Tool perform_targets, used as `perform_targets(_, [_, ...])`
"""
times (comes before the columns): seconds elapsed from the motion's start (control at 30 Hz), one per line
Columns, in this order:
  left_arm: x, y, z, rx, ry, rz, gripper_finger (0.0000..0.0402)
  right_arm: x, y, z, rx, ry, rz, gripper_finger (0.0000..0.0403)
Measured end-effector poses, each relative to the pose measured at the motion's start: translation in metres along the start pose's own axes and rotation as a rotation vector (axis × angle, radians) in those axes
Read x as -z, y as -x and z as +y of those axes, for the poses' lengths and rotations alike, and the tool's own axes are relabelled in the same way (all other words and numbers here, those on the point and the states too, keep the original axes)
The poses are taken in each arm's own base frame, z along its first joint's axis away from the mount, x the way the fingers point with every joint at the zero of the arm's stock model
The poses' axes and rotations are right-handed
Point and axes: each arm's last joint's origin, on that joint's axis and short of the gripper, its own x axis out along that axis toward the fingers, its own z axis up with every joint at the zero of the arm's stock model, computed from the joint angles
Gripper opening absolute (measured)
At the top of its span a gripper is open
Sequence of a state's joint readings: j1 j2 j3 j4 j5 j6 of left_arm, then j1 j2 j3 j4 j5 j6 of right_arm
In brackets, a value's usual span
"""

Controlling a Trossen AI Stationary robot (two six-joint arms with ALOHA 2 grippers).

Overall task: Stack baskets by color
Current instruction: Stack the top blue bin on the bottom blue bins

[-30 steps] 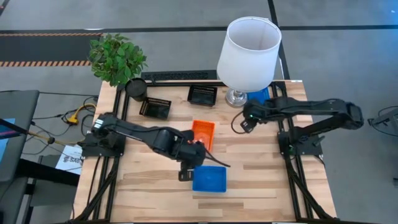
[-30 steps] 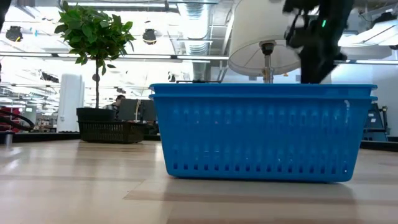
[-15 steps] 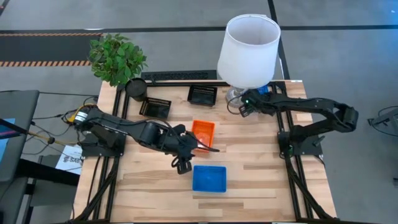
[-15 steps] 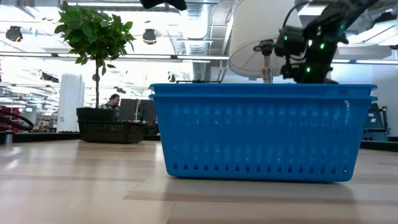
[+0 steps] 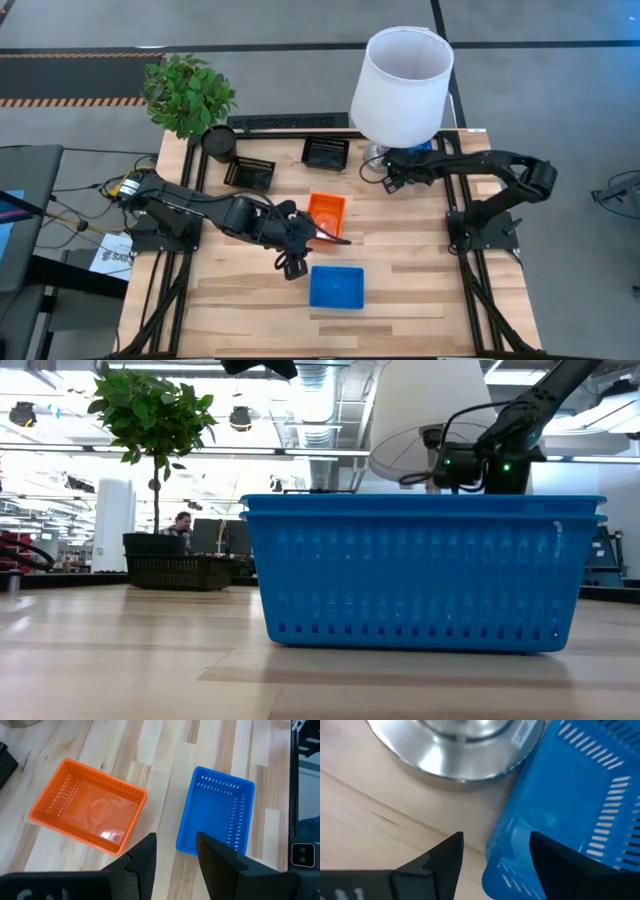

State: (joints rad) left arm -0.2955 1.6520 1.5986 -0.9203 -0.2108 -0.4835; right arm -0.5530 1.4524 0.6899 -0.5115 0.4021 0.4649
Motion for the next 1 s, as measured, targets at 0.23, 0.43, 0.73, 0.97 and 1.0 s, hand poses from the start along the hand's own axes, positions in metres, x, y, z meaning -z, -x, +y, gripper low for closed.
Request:
perform_targets(0.23, [0.001,0.0,0.0,-0.002,-0.002,0.005,0.0125,0.007,-0.008,0.001,0.026,0.03,0.078,0.0196])
perform_targets(0.43, [0.001,0.0,0.0,0.005,-0.006,0.014,0.0125,0.015,-0.002,-0.004,0.059,0.068,0.148,0.0051])
perform_targets(0.73, [0.006,0.001,-0.005,0.018,-0.037,0.037,0.0125,0.033,0.038,-0.004,-0.04,0.008,0.189,0.0048])
perform_targets(0.97, [0.019,0.006,-0.008,-0.025,-0.086,0.114,0.0125,0.067,0.09,0.015,-0.276,0.019,0.175,0.0027])
perform_targets(1.0, [0.02,0.008,-0.009,-0.04,-0.093,0.116,0.0125,0.073,0.098,0.019,-0.327,0.032,0.171,0.0027])
